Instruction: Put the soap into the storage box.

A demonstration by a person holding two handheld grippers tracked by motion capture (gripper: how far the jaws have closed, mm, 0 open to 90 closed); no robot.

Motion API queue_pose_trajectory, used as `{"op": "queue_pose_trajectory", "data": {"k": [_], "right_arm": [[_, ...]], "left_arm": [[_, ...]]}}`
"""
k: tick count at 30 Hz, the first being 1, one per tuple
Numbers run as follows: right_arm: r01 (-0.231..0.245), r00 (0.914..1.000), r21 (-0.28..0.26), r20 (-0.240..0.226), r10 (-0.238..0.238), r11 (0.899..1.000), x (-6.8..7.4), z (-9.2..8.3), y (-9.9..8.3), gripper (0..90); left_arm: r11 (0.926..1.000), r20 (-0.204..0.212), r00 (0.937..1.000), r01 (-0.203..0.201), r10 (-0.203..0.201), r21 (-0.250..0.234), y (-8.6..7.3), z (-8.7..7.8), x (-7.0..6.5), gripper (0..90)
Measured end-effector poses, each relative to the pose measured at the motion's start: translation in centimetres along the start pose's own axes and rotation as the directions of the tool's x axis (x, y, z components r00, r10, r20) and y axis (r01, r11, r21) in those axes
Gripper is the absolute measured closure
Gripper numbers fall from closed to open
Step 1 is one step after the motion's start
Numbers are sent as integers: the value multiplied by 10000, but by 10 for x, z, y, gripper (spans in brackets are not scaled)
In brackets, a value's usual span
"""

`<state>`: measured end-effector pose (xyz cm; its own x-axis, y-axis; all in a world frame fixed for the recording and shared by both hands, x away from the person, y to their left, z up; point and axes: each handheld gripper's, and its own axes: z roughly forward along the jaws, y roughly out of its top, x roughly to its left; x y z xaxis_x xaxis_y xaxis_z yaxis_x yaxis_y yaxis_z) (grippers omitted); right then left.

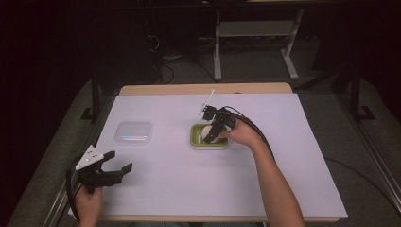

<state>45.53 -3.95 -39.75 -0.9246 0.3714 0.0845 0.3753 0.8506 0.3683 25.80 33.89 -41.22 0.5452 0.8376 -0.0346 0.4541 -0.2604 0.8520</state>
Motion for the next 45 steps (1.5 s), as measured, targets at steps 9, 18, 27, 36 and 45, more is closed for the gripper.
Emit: {"op": "queue_pose_trajectory", "data": {"k": [9,18,27,36,45], "right_arm": [[-51,10000,33,61,51,10000,-1,1,0,242],[-195,9998,-382,45,196,9991,0,-12,-4,257],[-390,9992,-694,-129,382,9968,-2,-20,-9,244],[-260,9994,-1261,-276,227,9917,1,-33,-17,239],[-422,9981,-1377,-508,355,9896,3,-39,-29,229]], "left_arm": [[10000,3,10000,-5,5,4,0,0,0,145],[10000,22,10000,36,-36,15,0,1,-1,145],[10000,16,10000,18,-18,55,0,1,-1,145],[10000,14,10000,9,-9,63,0,1,-1,145],[10000,29,10000,33,-34,80,0,2,-2,145]]}}
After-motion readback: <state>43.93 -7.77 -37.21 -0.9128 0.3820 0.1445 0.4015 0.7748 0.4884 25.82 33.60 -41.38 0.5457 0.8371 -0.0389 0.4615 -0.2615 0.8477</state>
